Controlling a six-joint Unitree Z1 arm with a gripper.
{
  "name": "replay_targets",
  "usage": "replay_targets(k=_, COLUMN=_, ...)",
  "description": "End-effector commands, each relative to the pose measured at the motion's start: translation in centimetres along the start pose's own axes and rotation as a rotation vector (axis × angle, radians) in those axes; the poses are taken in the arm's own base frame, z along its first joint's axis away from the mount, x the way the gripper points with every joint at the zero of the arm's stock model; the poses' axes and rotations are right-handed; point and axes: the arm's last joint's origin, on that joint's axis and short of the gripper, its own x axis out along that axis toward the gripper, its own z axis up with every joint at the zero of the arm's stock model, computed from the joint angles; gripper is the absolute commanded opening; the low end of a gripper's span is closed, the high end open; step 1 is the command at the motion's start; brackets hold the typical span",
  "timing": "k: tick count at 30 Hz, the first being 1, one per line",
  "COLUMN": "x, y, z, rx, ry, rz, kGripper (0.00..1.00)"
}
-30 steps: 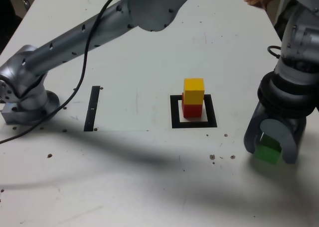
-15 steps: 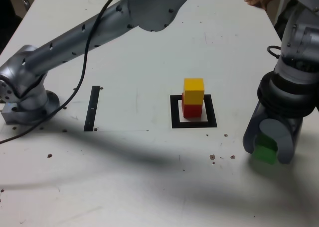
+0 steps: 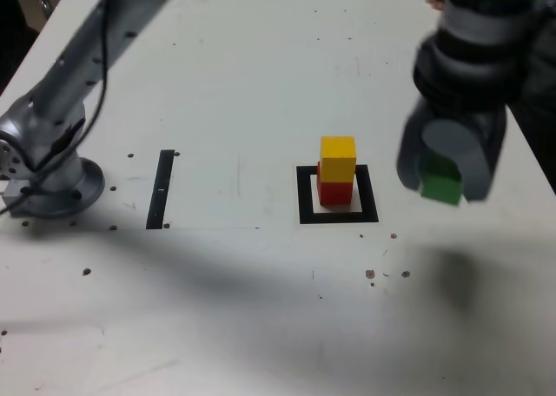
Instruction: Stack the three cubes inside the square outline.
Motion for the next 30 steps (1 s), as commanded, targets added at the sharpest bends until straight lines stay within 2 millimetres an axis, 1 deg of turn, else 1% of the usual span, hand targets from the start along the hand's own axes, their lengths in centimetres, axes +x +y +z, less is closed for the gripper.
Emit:
replay_targets(k=1, x=-1.8, y=0.4, z=-1.6, rx=-0.027, ry=-0.01, rz=0.011, kGripper=0.28)
replay_targets(k=7, x=-3.7, y=1.3, z=-5.5, rx=-0.11, ry=0.014, rz=0.02, kGripper=0.28)
replay_targets(k=11, x=-4.3, y=2.0, z=-7.8, rx=-0.165, ry=0.034, rz=0.008, kGripper=0.28)
replay_targets(k=14, x=-4.5, y=2.7, z=-9.0, rx=-0.194, ry=0.046, rz=-0.007, kGripper=0.28)
replay_targets(k=20, x=-3.9, y=4.1, z=-10.4, rx=-0.247, ry=0.073, rz=-0.059, kGripper=0.28)
replay_targets(k=30, x=-2.4, y=5.8, z=-11.2, rx=-0.308, ry=0.113, rz=-0.126, kGripper=0.28)
